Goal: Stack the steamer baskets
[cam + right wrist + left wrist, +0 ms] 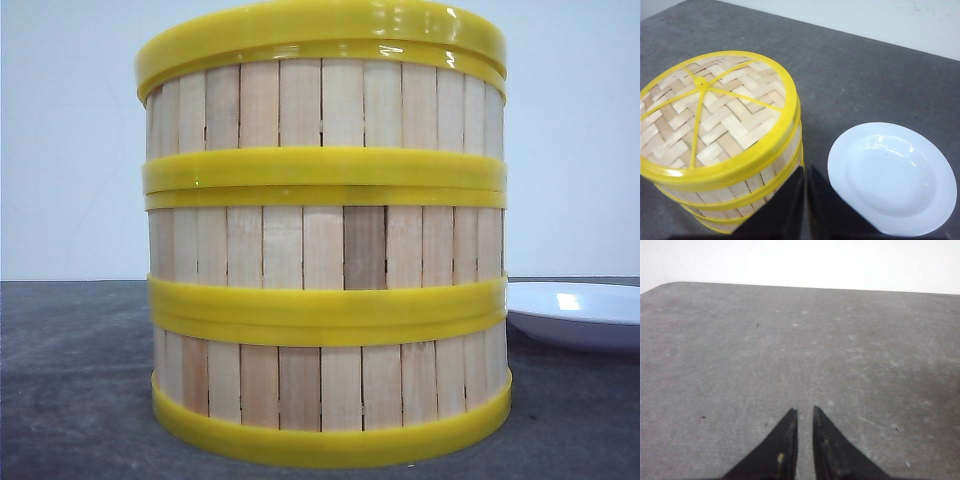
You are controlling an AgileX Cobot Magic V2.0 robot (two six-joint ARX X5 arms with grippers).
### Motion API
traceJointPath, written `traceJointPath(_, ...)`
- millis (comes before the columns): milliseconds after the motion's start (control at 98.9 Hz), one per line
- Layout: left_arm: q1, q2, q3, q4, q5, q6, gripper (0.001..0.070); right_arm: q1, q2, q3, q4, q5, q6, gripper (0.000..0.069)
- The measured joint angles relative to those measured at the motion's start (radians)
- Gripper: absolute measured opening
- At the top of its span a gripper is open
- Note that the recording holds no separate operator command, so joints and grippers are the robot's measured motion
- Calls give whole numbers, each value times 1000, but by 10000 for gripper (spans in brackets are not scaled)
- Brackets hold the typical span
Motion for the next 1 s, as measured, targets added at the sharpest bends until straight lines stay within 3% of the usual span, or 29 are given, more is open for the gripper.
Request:
traceJointPath(222,0,0,0,0,0,0,29,0,0,0,1,16,-11,7)
traceJointPath(404,0,0,0,0,0,0,29,-64,0,0,71,57,-93,7)
traceJointPath(576,0,0,0,0,0,0,29,-269,0,0,130,21,-212,7)
traceJointPath(738,0,0,0,1,0,0,29,-517,-26,-29,175,-48,-261,7)
traceJointPath(1001,0,0,0,1,0,0,29,-797,-194,-330,425,-227,-270,7)
